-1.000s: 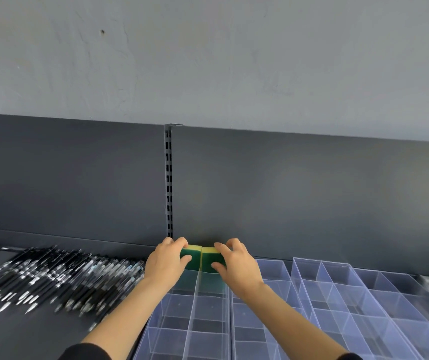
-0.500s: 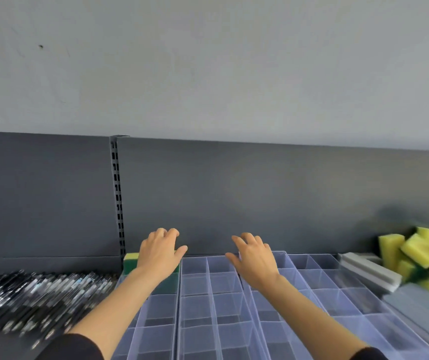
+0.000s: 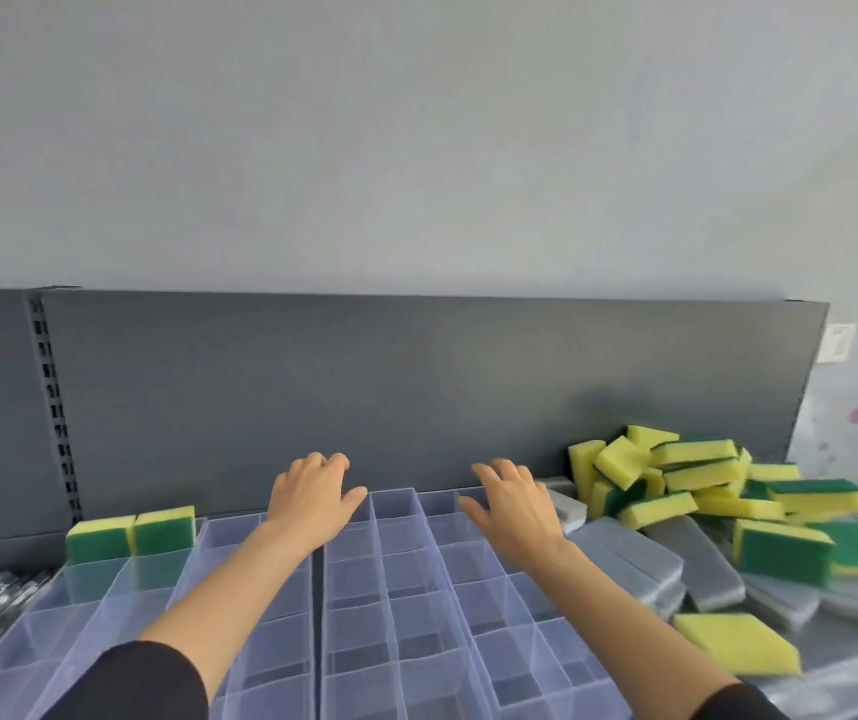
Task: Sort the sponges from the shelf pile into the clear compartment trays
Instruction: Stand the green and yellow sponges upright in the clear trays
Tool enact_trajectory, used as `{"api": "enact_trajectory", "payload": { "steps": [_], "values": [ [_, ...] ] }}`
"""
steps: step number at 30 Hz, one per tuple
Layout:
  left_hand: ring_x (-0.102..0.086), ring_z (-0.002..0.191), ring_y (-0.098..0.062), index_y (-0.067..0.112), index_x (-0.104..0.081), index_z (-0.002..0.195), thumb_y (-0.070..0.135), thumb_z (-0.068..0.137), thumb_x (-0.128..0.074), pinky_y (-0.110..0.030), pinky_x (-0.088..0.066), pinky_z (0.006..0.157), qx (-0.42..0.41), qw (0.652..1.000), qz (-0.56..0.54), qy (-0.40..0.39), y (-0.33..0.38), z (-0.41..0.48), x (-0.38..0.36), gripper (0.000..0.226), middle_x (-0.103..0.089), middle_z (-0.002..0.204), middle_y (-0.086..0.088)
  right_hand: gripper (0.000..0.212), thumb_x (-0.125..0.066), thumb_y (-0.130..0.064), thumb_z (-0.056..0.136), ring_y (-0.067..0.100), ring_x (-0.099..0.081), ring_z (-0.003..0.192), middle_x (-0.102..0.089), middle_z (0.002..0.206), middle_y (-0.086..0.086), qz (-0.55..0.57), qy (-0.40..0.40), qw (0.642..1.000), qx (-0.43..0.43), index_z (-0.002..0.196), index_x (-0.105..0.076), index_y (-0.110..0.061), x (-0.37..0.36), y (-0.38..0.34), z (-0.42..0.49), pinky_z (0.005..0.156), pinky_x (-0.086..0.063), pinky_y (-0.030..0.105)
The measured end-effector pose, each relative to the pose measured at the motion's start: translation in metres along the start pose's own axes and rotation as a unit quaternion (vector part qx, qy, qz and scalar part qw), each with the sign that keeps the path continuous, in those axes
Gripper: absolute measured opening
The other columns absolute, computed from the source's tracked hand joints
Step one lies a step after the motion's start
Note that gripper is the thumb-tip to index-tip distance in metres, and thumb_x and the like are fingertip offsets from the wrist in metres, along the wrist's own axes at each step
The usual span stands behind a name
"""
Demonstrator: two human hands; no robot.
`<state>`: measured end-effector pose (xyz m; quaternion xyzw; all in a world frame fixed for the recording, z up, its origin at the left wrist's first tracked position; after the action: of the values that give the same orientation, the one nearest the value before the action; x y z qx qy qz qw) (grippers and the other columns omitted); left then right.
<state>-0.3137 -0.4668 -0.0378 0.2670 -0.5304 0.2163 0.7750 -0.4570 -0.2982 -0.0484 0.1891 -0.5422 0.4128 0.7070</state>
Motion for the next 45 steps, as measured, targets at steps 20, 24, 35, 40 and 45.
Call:
{"api": "enact_trajectory", "payload": {
  "steps": [20, 24, 35, 40, 45],
  "values": [
    [-0.043, 0.124, -0.023, 0.018, -0.042, 0.132, 0.043, 0.094, -0.042, -0.035, -0.037, 0.097, -0.096, 0.995, -0.033, -0.018, 0.249, -0.016, -0.037, 0.045, -0.048, 0.133, -0.003, 0.049, -0.040, -0.044, 0.094, 0.027, -0.040, 0.124, -0.046, 0.135, 0.004, -0.017, 0.049, 0.995, -0.091, 0.137, -0.037, -0.020, 0.087, 0.235, -0.089, 0.099, -0.037, 0.039],
    [-0.044, 0.122, -0.024, 0.017, -0.044, 0.129, 0.044, 0.094, -0.042, -0.036, -0.038, 0.096, -0.122, 0.991, -0.048, -0.030, 0.285, -0.007, -0.048, 0.044, -0.049, 0.131, -0.004, 0.050, -0.040, -0.046, 0.093, 0.026, -0.042, 0.123, -0.047, 0.134, 0.004, -0.020, 0.056, 0.991, -0.121, 0.136, -0.039, -0.019, 0.092, 0.270, -0.101, 0.099, -0.039, 0.039],
    [-0.043, 0.124, -0.025, 0.015, -0.044, 0.129, 0.043, 0.093, -0.043, -0.037, -0.036, 0.098, -0.192, 0.978, -0.077, -0.041, 0.379, 0.038, -0.080, 0.045, -0.048, 0.134, -0.005, 0.052, -0.044, -0.045, 0.093, 0.026, -0.039, 0.128, -0.044, 0.138, 0.007, -0.020, 0.061, 0.973, -0.221, 0.137, -0.038, -0.018, 0.106, 0.361, -0.106, 0.102, -0.038, 0.041],
    [-0.041, 0.127, -0.026, 0.014, -0.039, 0.134, 0.042, 0.094, -0.044, -0.039, -0.037, 0.100, -0.208, 0.969, -0.125, -0.049, 0.408, 0.071, -0.089, 0.050, -0.046, 0.136, -0.007, 0.051, -0.044, -0.041, 0.094, 0.026, -0.040, 0.125, -0.045, 0.136, 0.009, 0.024, 0.085, 0.958, -0.274, 0.138, -0.037, -0.017, 0.112, 0.394, -0.094, 0.098, -0.041, 0.039],
    [-0.037, 0.132, -0.025, 0.012, -0.037, 0.138, 0.043, 0.094, -0.043, -0.041, -0.034, 0.105, -0.237, 0.953, -0.173, -0.072, 0.431, 0.102, -0.095, 0.054, -0.042, 0.142, -0.007, 0.050, -0.046, -0.040, 0.093, 0.028, -0.040, 0.125, -0.046, 0.134, 0.012, 0.054, 0.098, 0.943, -0.313, 0.136, -0.039, -0.015, 0.112, 0.422, -0.079, 0.098, -0.041, 0.041]
  ]
}}
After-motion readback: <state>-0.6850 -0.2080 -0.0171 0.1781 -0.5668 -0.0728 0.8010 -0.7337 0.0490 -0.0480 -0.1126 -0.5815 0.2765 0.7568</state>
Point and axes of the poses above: each hand's wrist, its own z-axis towards the middle knuckle, its own x-axis out of the back of the hand, y = z × x, the point moved 5 cm from there along z, towards the middle knuckle
